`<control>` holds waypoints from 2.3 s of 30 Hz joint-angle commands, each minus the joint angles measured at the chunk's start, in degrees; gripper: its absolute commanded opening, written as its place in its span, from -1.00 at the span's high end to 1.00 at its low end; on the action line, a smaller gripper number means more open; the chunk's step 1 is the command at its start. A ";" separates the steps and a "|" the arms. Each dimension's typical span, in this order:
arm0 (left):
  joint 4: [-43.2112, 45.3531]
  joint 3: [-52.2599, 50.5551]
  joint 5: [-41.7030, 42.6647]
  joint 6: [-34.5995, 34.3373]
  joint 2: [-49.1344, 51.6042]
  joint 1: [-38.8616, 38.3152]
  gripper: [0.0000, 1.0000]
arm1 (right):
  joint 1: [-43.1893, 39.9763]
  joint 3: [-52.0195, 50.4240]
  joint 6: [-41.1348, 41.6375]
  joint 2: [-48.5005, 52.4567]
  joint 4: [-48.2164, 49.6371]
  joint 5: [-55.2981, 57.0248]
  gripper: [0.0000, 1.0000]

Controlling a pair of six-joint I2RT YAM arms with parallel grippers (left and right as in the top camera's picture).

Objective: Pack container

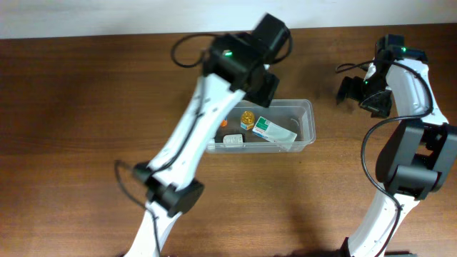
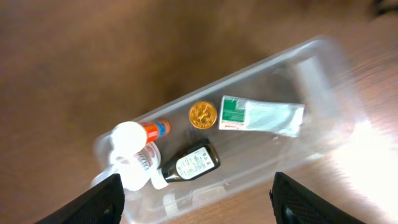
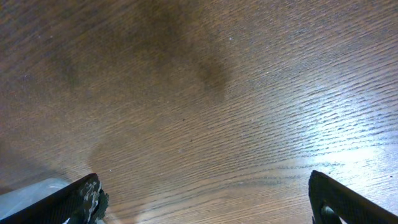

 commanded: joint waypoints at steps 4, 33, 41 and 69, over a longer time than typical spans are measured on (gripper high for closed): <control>-0.22 1.09 -0.28 1.31 -10.75 0.09 -0.53 | -0.33 -0.13 0.13 -0.74 0.00 0.50 -0.97; 0.59 -46.56 -7.76 -7.32 -56.15 0.09 -0.99 | -0.33 -0.13 0.13 -0.74 0.00 0.48 -0.97; 18.45 -74.05 -6.88 -9.16 -74.97 0.09 -0.99 | -0.33 -0.13 0.11 -0.74 0.00 0.50 -0.97; 26.64 -98.99 -6.29 -15.78 -69.68 0.09 -0.99 | -0.33 -0.13 0.13 -0.74 0.00 0.48 -0.97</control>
